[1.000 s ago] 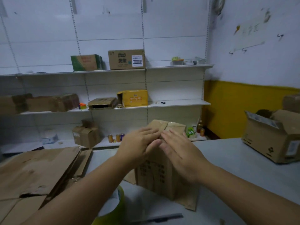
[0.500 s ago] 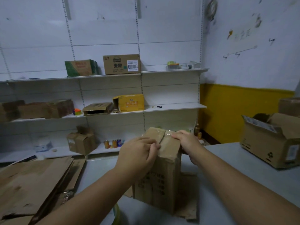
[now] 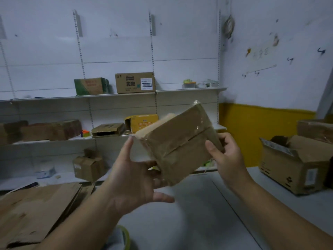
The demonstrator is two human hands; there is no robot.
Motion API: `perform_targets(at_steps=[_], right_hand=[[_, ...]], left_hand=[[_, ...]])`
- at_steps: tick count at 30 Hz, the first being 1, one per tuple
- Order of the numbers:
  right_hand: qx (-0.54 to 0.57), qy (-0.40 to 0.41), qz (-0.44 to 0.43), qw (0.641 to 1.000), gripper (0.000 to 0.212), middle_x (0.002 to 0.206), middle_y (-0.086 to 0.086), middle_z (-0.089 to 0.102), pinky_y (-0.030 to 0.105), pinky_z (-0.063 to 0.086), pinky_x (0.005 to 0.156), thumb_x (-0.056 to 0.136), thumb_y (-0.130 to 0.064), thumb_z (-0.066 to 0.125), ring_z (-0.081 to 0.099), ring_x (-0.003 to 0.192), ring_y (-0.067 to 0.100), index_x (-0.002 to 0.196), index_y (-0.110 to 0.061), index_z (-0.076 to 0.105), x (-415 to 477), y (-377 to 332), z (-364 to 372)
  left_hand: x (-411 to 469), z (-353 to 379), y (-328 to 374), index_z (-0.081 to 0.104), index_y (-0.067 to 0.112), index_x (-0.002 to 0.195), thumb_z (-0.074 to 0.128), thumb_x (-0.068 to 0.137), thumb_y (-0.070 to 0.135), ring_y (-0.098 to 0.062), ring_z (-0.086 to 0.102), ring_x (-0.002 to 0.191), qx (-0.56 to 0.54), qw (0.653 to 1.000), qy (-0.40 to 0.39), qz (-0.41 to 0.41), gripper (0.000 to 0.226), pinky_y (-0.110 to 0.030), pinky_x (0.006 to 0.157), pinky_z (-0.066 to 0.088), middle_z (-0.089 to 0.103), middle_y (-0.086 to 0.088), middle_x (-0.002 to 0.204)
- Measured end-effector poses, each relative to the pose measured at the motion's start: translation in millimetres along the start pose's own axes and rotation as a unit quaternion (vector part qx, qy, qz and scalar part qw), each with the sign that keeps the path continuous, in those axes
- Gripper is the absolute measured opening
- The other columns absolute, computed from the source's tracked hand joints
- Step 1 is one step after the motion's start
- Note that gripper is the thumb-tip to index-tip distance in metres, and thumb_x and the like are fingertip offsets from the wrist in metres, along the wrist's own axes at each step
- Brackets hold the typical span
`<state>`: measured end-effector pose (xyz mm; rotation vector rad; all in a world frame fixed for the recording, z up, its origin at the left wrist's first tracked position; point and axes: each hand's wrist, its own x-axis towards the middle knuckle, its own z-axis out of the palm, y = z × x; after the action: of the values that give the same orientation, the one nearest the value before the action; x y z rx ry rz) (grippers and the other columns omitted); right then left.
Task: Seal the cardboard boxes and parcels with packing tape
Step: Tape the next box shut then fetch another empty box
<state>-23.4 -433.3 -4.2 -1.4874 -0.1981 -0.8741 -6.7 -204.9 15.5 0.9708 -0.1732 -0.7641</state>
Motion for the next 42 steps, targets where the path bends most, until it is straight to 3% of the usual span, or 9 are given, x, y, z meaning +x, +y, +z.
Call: perform_targets(at_steps=[6, 11, 15, 19, 24, 28, 33, 37, 42], right_hand=[[-0.16, -0.122, 0.063, 0.977, 0.064, 0.115, -0.018, 0.051, 0.028, 0.046, 0.092, 0.079, -0.022, 0.076, 0.05, 0.106, 0.001, 0.126, -0.041, 0.036, -22, -6, -16], [-0.136, -0.195, 0.166, 0.957, 0.042, 0.114, -0.016, 0.061, 0.032, 0.046, 0.098, 0.092, -0.004, 0.058, 0.056, 0.114, 0.012, 0.118, -0.037, 0.052, -27, 21, -39], [0.184, -0.097, 0.312, 0.927, 0.036, 0.12, 0.004, 0.065, 0.046, 0.043, 0.093, 0.099, -0.02, 0.036, 0.059, 0.108, 0.024, 0.128, -0.022, 0.058, -25, 38, -71], [0.088, -0.022, 0.327, 0.941, 0.04, 0.106, 0.006, 0.068, 0.04, 0.05, 0.079, 0.1, -0.049, 0.028, 0.063, 0.098, 0.023, 0.106, -0.03, 0.062, -49, 62, -58], [0.064, -0.008, 0.366, 0.928, 0.042, 0.101, 0.009, 0.063, 0.043, 0.045, 0.087, 0.099, -0.048, 0.031, 0.058, 0.096, 0.025, 0.105, -0.021, 0.063, -47, 63, -66], [0.059, -0.017, 0.298, 0.953, 0.055, 0.119, 0.01, 0.063, 0.054, 0.04, 0.1, 0.087, -0.064, 0.033, 0.057, 0.113, 0.027, 0.12, -0.028, 0.058, -11, 34, -79], [-0.048, -0.089, 0.256, 0.961, 0.036, 0.111, 0.009, 0.059, 0.043, 0.052, 0.082, 0.093, -0.042, 0.05, 0.059, 0.099, 0.027, 0.129, -0.037, 0.046, 16, -1, -67], [-0.076, -0.072, 0.282, 0.954, 0.053, 0.108, 0.002, 0.052, 0.035, 0.053, 0.066, 0.093, -0.002, 0.05, 0.057, 0.091, 0.028, 0.129, -0.041, 0.042, 16, 1, -64], [0.037, -0.019, 0.344, 0.938, 0.05, 0.11, 0.013, 0.054, 0.044, 0.054, 0.074, 0.093, 0.001, 0.051, 0.061, 0.093, 0.033, 0.129, -0.033, 0.044, 9, 13, -77]], left_hand=[[4, 17, -11, 0.06, 0.021, 0.109, 0.051, 0.072, 0.058, -0.042, 0.052, 0.115, 0.118, 0.989, 0.056, 0.069, 0.052, -0.068, 0.096, 0.035, 0.06, -0.02, 0.12], [24, -1, -36, 0.051, 0.023, 0.123, 0.065, 0.07, 0.036, -0.03, 0.056, 0.11, 0.232, 0.959, 0.058, 0.152, 0.056, -0.052, 0.096, 0.044, 0.062, -0.011, 0.118], [37, -23, -52, 0.042, 0.039, 0.13, 0.069, 0.078, 0.001, -0.009, 0.059, 0.11, 0.426, 0.887, 0.059, 0.171, 0.07, -0.033, 0.084, 0.056, 0.063, 0.01, 0.116], [55, -30, -81, 0.045, 0.03, 0.133, 0.046, 0.082, -0.021, -0.01, 0.055, 0.11, 0.442, 0.884, 0.084, 0.13, 0.073, -0.022, 0.075, 0.056, 0.053, 0.006, 0.13], [57, -27, -60, 0.061, 0.015, 0.105, 0.046, 0.097, 0.007, -0.021, 0.063, 0.097, 0.379, 0.905, 0.179, 0.068, 0.02, -0.04, 0.09, 0.052, 0.065, -0.007, 0.108], [56, -10, -19, 0.06, 0.02, 0.098, 0.051, 0.094, 0.017, -0.018, 0.061, 0.094, 0.414, 0.862, 0.179, 0.23, 0.011, -0.028, 0.078, 0.051, 0.064, -0.006, 0.103], [63, 33, 25, 0.063, 0.017, 0.11, 0.067, 0.08, 0.01, -0.007, 0.065, 0.099, 0.51, 0.828, 0.006, 0.233, 0.031, -0.029, 0.092, 0.052, 0.068, 0.003, 0.108], [70, 61, 18, 0.035, 0.035, 0.14, 0.073, 0.079, 0.026, -0.01, 0.044, 0.121, 0.699, 0.701, -0.143, 0.017, 0.073, -0.03, 0.1, 0.039, 0.043, 0.014, 0.135], [78, 53, -2, 0.012, 0.047, 0.146, 0.068, 0.073, 0.057, -0.024, -0.018, 0.143, 0.865, 0.494, -0.087, 0.003, 0.093, -0.061, 0.111, -0.009, -0.002, 0.013, 0.158]])
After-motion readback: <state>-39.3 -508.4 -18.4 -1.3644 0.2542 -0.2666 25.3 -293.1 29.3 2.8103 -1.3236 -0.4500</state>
